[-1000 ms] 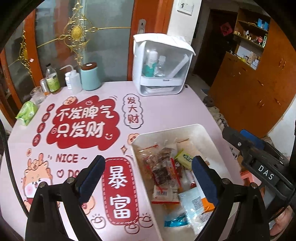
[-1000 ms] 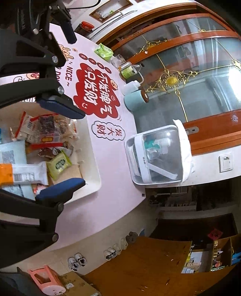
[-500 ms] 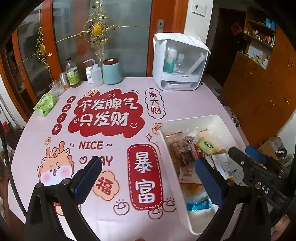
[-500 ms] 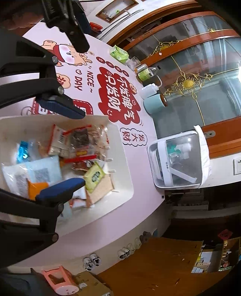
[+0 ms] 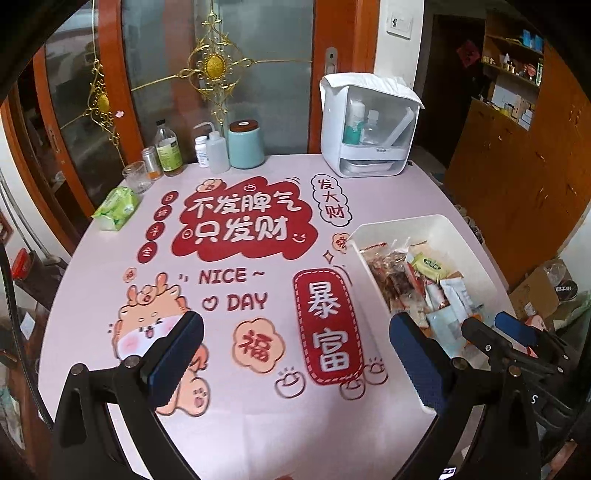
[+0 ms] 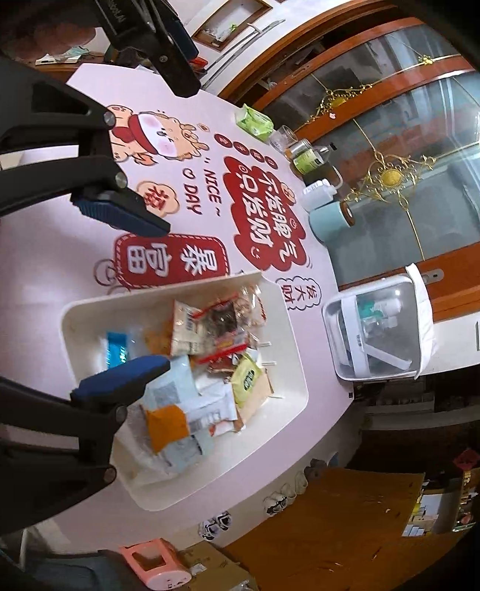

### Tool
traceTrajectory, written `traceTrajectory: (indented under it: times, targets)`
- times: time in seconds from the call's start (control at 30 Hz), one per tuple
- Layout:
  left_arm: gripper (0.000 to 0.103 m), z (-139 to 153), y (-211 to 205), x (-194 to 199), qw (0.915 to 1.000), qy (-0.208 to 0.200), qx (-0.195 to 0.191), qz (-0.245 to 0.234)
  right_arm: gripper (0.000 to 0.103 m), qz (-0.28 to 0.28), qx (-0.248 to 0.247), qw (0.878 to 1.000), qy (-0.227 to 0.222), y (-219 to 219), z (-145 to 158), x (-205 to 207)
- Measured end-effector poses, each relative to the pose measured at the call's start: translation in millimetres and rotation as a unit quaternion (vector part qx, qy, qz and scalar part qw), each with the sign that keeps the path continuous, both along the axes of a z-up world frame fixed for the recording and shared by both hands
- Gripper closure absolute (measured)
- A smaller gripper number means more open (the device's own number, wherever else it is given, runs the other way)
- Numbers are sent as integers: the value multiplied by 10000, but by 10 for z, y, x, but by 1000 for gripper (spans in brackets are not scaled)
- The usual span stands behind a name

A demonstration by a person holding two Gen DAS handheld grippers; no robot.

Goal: Organize snacks

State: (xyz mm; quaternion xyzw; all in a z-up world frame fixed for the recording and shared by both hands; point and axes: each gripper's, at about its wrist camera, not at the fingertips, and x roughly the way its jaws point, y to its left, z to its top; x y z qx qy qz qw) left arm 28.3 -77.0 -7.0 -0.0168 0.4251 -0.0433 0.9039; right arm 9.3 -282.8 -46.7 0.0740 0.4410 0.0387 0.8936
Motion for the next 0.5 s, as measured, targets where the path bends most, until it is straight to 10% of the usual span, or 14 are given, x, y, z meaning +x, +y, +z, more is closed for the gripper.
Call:
traceTrajectory:
  times: [0.5]
  targets:
    - [3, 161, 389, -439, 9997, -55, 97, 204, 36, 187, -261, 9991, -259, 473, 293, -326]
